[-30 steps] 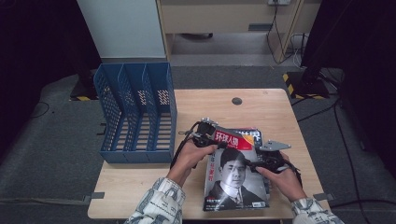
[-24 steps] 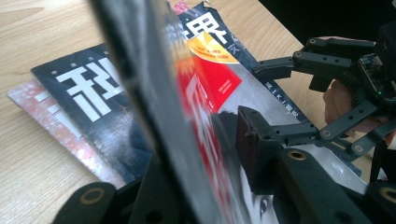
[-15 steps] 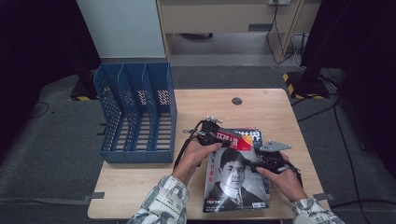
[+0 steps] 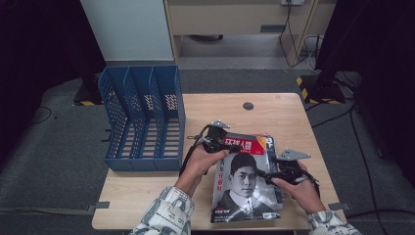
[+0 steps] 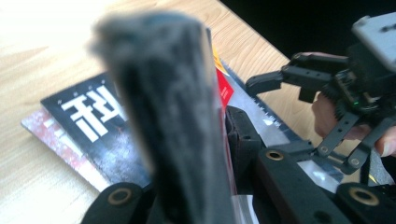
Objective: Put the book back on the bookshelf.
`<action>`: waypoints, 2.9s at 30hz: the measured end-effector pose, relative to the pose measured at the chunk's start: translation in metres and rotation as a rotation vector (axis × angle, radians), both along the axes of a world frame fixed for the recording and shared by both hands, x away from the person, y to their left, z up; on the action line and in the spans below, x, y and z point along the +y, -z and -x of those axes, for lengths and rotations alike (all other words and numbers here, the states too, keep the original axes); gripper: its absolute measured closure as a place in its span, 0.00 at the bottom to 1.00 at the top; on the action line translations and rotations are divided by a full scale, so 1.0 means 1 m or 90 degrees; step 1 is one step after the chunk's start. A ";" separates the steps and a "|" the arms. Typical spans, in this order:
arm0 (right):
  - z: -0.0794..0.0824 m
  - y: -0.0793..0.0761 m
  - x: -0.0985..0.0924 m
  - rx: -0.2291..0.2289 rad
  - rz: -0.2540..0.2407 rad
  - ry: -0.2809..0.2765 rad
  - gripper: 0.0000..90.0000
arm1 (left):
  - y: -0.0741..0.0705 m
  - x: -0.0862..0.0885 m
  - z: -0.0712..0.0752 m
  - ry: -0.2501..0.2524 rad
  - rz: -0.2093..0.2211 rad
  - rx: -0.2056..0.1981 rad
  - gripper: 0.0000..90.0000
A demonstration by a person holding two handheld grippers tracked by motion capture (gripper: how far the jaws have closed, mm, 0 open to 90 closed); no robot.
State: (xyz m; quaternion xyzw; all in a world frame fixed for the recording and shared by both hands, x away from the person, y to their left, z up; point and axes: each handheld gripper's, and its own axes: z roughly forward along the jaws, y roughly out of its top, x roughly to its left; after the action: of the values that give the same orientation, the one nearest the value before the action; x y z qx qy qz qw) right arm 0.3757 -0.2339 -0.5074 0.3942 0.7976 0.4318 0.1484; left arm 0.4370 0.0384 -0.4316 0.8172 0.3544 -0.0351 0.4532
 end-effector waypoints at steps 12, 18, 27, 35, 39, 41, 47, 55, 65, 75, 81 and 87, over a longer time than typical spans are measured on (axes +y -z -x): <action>-0.002 0.003 0.008 0.038 -0.038 -0.044 0.13 | -0.012 0.006 0.000 0.017 0.021 -0.038 0.94; -0.002 0.001 0.005 0.032 -0.045 -0.042 0.15 | -0.023 0.007 0.001 0.020 0.024 -0.054 0.95; -0.001 0.002 0.004 0.036 -0.042 -0.065 0.18 | -0.025 0.006 -0.001 0.029 0.018 -0.057 0.95; -0.003 -0.001 0.003 0.023 -0.040 -0.059 0.23 | -0.033 0.002 -0.009 0.036 0.002 -0.057 0.95; -0.001 -0.001 0.003 0.018 -0.032 -0.057 0.24 | -0.037 0.001 -0.008 0.037 0.003 -0.065 0.95; -0.001 -0.001 0.002 0.014 -0.032 -0.051 0.24 | -0.039 0.001 -0.007 0.034 0.005 -0.066 0.95; -0.003 -0.003 0.002 0.006 -0.036 -0.044 0.24 | -0.045 0.001 -0.007 0.044 0.002 -0.074 0.95; 0.000 -0.008 0.003 -0.008 -0.046 -0.044 0.24 | -0.056 0.005 -0.009 0.038 0.016 -0.081 0.96; 0.001 -0.013 -0.005 -0.019 -0.070 -0.015 0.23 | -0.069 0.008 -0.012 0.040 0.027 -0.095 0.96; 0.010 -0.025 -0.021 -0.056 -0.098 0.030 0.23 | -0.093 0.008 -0.021 0.056 0.027 -0.111 0.96; 0.013 -0.023 -0.028 -0.060 -0.086 0.056 0.23 | -0.110 0.007 -0.024 0.058 0.031 -0.127 0.96; 0.016 -0.023 -0.032 -0.067 -0.077 0.079 0.22 | -0.115 0.007 -0.022 0.043 0.032 -0.140 0.96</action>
State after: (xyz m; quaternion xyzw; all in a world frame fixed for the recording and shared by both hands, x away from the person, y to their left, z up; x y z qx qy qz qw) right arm 0.3598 -0.2661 -0.4840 0.4280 0.7350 0.4893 0.1927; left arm 0.4589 0.0451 -0.3161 0.8161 0.2737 0.0310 0.5081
